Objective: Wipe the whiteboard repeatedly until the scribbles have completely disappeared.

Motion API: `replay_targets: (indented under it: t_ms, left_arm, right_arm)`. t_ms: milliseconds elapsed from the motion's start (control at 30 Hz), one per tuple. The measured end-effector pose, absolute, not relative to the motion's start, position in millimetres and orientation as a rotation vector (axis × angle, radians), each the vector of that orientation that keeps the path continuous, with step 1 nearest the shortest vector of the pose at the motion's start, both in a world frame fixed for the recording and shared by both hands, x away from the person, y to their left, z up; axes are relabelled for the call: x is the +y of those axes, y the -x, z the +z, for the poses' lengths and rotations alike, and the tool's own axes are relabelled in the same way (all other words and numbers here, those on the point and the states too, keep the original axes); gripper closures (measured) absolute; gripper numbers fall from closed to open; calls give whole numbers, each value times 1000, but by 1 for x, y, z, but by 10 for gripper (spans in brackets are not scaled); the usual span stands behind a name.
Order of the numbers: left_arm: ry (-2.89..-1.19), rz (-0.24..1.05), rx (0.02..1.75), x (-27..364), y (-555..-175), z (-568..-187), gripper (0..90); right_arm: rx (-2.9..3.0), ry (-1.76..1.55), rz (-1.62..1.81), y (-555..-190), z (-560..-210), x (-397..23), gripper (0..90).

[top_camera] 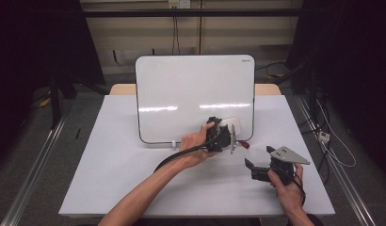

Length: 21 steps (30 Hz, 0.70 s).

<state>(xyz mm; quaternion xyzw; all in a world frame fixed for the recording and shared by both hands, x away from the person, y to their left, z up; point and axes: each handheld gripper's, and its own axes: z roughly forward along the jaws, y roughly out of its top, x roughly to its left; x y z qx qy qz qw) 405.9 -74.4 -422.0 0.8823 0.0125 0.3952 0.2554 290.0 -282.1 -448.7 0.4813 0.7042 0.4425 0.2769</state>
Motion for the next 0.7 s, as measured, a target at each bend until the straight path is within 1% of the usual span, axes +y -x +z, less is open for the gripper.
replay_targets:
  t_ms: [100,200,300,400,433,533,600,700]
  left_arm:
    - [-2353,1041,148,-71,-409,-418,312]
    - [-2332,1023,174,-70,-410,-418,312]
    - [-2343,1039,147,-71,-409,-418,312]
    - [-2379,1096,73,-74,-406,-420,312]
    - [-2377,1084,74,-73,-406,-419,313]
    - [-2335,981,139,-66,-411,-415,312]
    - [-2330,968,129,-65,-410,-416,312]
    - [-2296,866,170,-58,-413,-415,313]
  right_arm:
    - [1890,-1285,1184,-291,-449,-282,55]
    - [1886,-1286,1183,-291,-449,-282,54]
    - [1887,-1287,1186,-291,-449,-282,54]
    - [1888,-1293,1191,-292,-448,-281,54]
    - [1889,-1292,1189,-293,-448,-281,54]
    - [1894,-1293,1188,-293,-449,-280,54]
    - [1886,-1298,1186,-293,-449,-281,55]
    - [1886,-1296,1185,-292,-448,-281,55]
